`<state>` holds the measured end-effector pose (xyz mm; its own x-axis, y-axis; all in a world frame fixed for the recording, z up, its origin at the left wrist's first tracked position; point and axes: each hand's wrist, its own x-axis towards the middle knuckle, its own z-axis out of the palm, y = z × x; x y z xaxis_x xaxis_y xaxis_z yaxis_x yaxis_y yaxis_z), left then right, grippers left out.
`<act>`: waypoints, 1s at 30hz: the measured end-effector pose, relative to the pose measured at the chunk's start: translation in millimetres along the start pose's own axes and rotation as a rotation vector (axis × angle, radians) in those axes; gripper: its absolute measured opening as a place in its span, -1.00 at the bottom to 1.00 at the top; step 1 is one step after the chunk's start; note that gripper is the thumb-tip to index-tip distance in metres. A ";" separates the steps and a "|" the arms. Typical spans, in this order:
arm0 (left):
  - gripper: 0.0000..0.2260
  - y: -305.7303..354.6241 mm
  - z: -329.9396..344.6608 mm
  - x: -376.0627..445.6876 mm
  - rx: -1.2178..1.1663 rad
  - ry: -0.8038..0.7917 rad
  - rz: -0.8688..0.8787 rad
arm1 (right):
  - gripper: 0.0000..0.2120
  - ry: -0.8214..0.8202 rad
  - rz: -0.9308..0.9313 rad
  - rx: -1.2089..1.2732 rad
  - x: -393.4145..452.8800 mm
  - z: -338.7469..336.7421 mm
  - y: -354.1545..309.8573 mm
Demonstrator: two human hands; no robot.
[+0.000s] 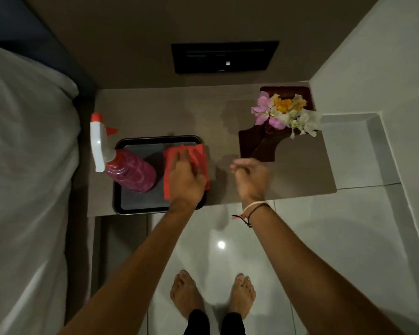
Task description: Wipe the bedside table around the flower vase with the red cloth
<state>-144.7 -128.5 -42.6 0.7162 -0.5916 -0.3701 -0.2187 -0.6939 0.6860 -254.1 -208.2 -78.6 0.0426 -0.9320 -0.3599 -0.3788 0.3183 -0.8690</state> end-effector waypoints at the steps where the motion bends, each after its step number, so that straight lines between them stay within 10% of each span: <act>1: -0.56 4.8 4.3 -3.4 -0.061 -0.022 0.034 | -0.80 0.096 -0.055 0.019 -0.1 -7.8 4.8; 5: -0.44 25.8 20.2 0.7 -0.390 -0.241 -0.030 | -0.77 0.277 -0.002 0.199 17.2 -27.7 -0.3; 11: -0.44 62.8 62.4 13.8 -0.511 -0.403 -0.049 | -0.77 -0.026 0.120 0.269 58.4 -38.3 -14.7; 30: -0.53 117.4 28.5 31.0 -0.368 -0.421 -0.014 | -0.74 -0.293 0.168 0.072 78.6 -61.3 -76.3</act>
<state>-167.1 -240.0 8.6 0.3743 -0.7489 -0.5469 0.0884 -0.5583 0.8249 -278.5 -316.3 -19.8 0.2526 -0.7796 -0.5731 -0.3371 0.4843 -0.8074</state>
